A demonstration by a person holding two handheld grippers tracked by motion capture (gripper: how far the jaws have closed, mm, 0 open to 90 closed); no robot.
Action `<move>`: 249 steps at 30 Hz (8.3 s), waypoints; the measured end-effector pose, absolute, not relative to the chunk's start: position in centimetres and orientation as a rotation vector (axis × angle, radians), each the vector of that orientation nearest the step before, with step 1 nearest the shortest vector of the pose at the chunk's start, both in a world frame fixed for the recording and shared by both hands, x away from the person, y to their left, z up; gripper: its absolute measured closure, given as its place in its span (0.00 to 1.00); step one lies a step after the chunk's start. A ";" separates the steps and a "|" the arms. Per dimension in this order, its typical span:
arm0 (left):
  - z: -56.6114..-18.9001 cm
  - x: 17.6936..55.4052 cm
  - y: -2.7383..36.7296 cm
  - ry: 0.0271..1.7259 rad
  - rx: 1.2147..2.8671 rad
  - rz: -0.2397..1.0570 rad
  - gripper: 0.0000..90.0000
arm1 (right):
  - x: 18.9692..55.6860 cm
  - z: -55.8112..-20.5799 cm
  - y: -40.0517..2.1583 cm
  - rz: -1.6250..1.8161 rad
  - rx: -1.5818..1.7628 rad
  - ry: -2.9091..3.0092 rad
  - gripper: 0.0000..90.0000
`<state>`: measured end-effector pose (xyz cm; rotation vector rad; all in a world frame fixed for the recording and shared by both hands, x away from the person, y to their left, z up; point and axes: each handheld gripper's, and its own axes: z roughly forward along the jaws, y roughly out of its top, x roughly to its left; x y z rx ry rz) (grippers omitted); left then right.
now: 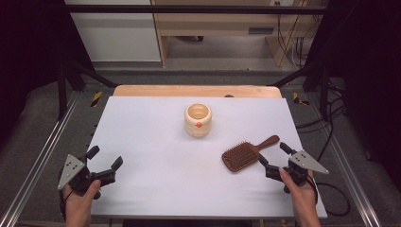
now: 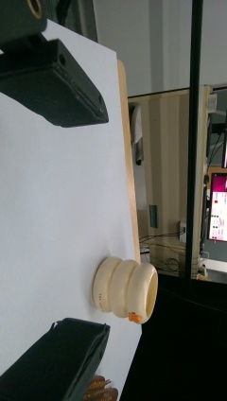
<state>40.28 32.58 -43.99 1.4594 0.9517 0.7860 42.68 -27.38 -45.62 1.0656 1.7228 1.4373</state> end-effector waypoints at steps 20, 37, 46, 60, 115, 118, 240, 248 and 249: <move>-44.2 40.6 32.8 0.979 1.456 0.797 0.03 | 43.0 -45.9 -27.2 1.374 1.174 1.725 0.07; -44.3 40.6 32.7 0.981 1.472 0.807 0.03 | 44.0 -45.0 -26.1 1.195 1.187 1.826 0.70; -44.3 40.6 32.8 0.980 1.470 0.810 0.03 | 47.1 -43.2 -25.7 1.102 1.189 1.916 0.99; -44.3 40.7 32.7 0.976 1.476 0.807 0.03 | 53.1 -42.8 -26.4 0.943 1.289 2.066 1.00; -44.4 40.9 33.0 0.979 1.482 0.811 0.03 | 52.8 -46.6 -26.7 0.765 1.366 2.294 1.00; -44.4 40.9 33.0 0.979 1.482 0.812 0.03 | 52.1 -46.5 -26.7 0.771 1.372 2.307 1.00; -44.4 40.9 33.0 0.971 1.495 0.818 0.03 | 45.8 -44.6 -21.9 0.813 1.467 2.371 0.11; -44.4 40.9 33.0 0.970 1.495 0.817 0.03 | 46.1 -45.0 -21.6 0.796 1.482 2.359 0.11; -44.4 40.9 33.0 0.970 1.495 0.817 0.03 | 46.2 -45.0 -21.5 0.797 1.483 2.356 0.12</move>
